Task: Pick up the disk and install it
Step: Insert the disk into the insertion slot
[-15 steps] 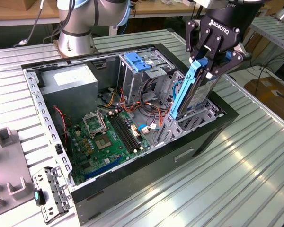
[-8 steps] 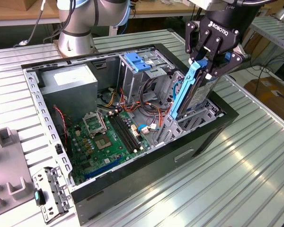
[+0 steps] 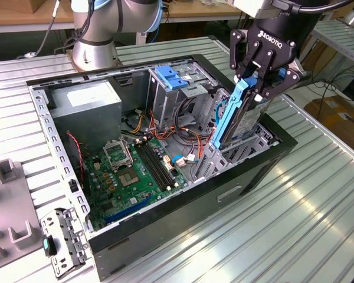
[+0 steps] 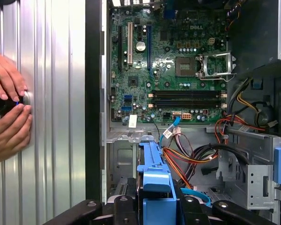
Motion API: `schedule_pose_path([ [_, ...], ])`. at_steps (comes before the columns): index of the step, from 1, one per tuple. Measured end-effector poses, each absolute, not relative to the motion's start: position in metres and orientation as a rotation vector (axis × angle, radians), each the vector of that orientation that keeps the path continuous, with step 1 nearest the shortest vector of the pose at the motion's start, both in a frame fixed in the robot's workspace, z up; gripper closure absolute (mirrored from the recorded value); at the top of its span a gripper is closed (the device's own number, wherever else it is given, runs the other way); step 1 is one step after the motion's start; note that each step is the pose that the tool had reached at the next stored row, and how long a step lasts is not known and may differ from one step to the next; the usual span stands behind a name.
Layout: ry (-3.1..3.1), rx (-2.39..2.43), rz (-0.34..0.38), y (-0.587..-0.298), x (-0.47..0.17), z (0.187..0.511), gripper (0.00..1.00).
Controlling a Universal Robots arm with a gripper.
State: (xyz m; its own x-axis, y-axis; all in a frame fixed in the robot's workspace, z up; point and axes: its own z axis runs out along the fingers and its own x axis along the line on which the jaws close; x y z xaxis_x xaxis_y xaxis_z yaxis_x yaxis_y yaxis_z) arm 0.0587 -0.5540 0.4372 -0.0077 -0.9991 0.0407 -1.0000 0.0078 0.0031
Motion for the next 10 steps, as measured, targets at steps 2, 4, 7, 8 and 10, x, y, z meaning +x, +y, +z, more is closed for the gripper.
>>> schedule_pose_path([
  [2, -2.208, 2.191, 0.041, -0.554, 0.0587, 0.4372, 0.63],
  [4, -2.208, 2.191, 0.041, -0.554, 0.0587, 0.4372, 0.63],
  [7, -2.208, 2.191, 0.041, -0.554, 0.0587, 0.4371, 0.63],
  [8, -2.208, 2.191, 0.041, -0.554, 0.0587, 0.4371, 0.63],
  [10, -2.208, 2.191, 0.041, -0.554, 0.0587, 0.4371, 0.63],
])
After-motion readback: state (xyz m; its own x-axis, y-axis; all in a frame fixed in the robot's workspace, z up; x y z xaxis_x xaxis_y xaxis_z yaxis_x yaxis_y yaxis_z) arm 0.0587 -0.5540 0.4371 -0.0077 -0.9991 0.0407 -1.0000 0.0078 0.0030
